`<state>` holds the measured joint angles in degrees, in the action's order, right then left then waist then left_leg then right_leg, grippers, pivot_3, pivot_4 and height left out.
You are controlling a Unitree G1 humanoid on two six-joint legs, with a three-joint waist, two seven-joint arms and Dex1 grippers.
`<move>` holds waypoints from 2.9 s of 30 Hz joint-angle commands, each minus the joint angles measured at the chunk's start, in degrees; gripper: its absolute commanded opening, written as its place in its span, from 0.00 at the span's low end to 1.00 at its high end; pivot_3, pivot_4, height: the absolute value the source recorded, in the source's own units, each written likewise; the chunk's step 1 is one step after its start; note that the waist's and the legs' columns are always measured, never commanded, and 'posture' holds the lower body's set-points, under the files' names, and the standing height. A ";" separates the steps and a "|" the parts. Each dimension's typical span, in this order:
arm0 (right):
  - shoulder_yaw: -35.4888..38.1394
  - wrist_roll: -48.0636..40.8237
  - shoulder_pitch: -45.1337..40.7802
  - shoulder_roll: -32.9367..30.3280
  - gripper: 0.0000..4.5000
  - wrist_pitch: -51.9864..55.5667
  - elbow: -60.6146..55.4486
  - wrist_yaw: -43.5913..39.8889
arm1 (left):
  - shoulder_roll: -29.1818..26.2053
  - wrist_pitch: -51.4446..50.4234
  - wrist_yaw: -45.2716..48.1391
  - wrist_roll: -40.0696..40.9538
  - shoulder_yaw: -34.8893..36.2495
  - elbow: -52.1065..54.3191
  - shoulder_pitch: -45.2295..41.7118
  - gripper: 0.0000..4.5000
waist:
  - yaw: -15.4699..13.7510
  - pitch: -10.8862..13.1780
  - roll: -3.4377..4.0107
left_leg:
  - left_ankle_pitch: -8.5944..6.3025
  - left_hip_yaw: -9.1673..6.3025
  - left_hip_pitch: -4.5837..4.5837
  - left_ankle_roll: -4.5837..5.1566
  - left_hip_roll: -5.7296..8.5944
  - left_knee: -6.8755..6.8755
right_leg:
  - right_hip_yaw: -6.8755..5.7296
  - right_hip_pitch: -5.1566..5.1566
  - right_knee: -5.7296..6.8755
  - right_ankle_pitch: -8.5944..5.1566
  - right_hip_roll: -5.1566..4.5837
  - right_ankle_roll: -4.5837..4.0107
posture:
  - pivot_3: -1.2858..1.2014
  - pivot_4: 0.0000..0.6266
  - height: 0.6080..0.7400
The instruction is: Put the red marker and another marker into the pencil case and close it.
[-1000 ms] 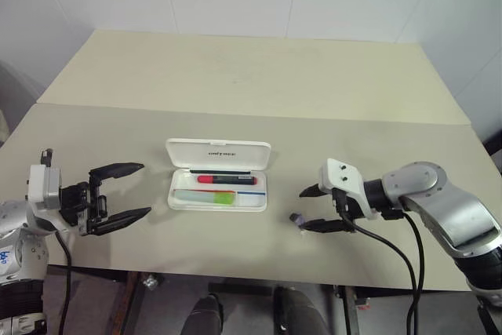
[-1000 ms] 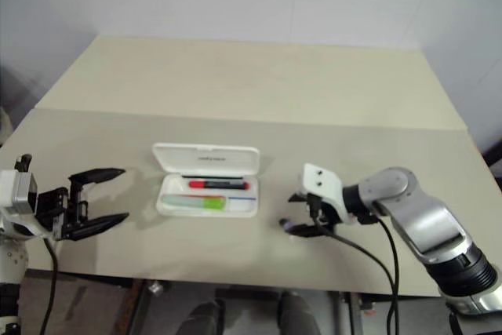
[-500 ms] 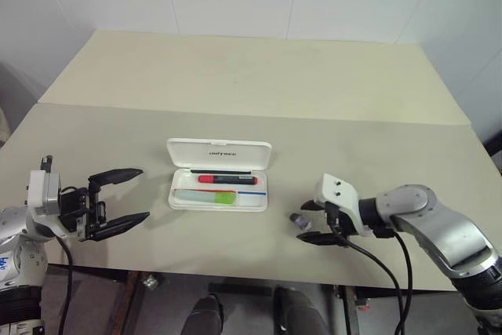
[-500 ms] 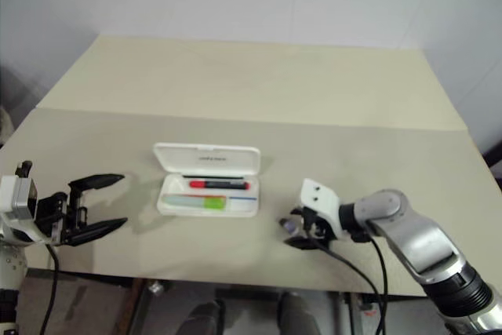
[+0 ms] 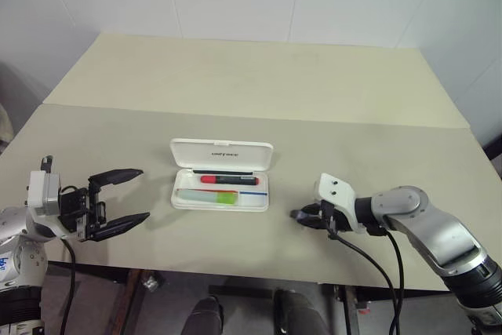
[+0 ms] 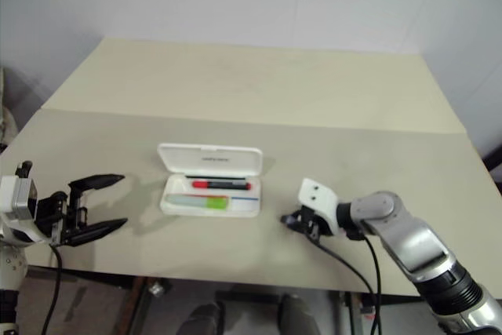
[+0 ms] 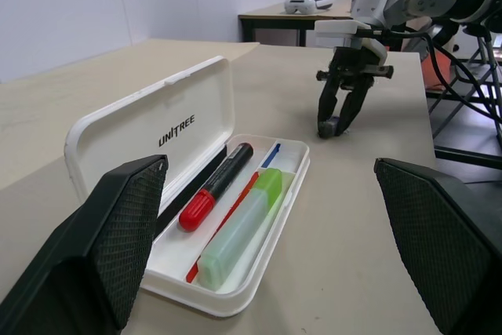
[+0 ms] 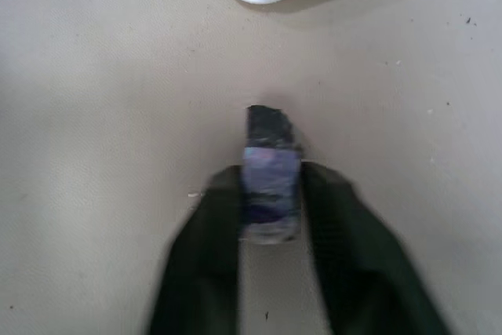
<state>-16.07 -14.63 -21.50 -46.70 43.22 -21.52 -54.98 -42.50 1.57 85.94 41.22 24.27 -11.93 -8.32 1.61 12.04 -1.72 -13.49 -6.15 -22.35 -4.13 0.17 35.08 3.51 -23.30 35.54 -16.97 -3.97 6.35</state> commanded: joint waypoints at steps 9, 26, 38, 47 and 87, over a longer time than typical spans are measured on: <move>-1.88 3.39 -10.23 0.81 0.25 -5.71 5.40 -3.28 | -0.20 0.68 0.81 0.36 0.90 0.18 -1.26 1.00 | 0.20 0.02 0.03 | 0.04 0.14 0.02 0.06 -0.02 0.01 | 0.12 -0.06 0.02 0.05 0.03 -0.04 | 0.52 0.24 1.00; -10.88 4.92 -24.61 9.37 0.25 -2.88 3.96 -7.65 | -1.85 1.78 0.73 0.15 2.74 -1.78 -1.34 1.00 | 0.15 0.03 0.05 | -0.02 0.13 -0.05 0.02 -0.08 -0.15 | 0.09 -0.23 0.02 0.28 0.06 0.43 | 0.52 0.24 1.00; -14.05 9.37 -27.01 15.78 0.25 -7.09 11.09 -6.32 | -0.95 1.86 -0.34 0.19 3.19 -0.04 -0.16 1.00 | 0.21 0.04 0.06 | -0.02 0.13 -0.04 0.02 -0.09 -0.15 | 0.08 -0.24 0.03 0.28 0.07 0.42 | 0.52 0.24 1.00; -14.08 10.75 -27.30 14.81 0.95 -7.10 11.67 -8.73 | -1.04 1.64 -0.80 0.27 4.10 0.93 1.00 1.00 | 0.23 0.04 0.07 | -0.03 0.13 -0.05 0.01 -0.09 -0.20 | 0.07 -0.27 0.03 0.28 0.06 0.43 | 0.52 0.24 1.00; 13.85 -12.36 -17.00 13.74 1.00 -24.51 19.75 -16.80 | -5.41 14.83 -6.63 -24.41 -12.00 -40.51 -36.76 0.00 | 0.06 0.07 0.10 | -0.03 0.13 -0.07 0.00 -0.09 -0.23 | 0.05 -0.27 0.09 0.46 0.17 0.77 | 0.52 0.24 1.00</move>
<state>-4.03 -25.79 -38.60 -32.21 18.84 -0.92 -71.70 -46.69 13.56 78.99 19.04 13.04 -49.88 -43.39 1.67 12.11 -1.63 -13.52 -6.02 -22.43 -4.13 0.08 34.87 3.56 -23.58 35.63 -16.51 -3.79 7.13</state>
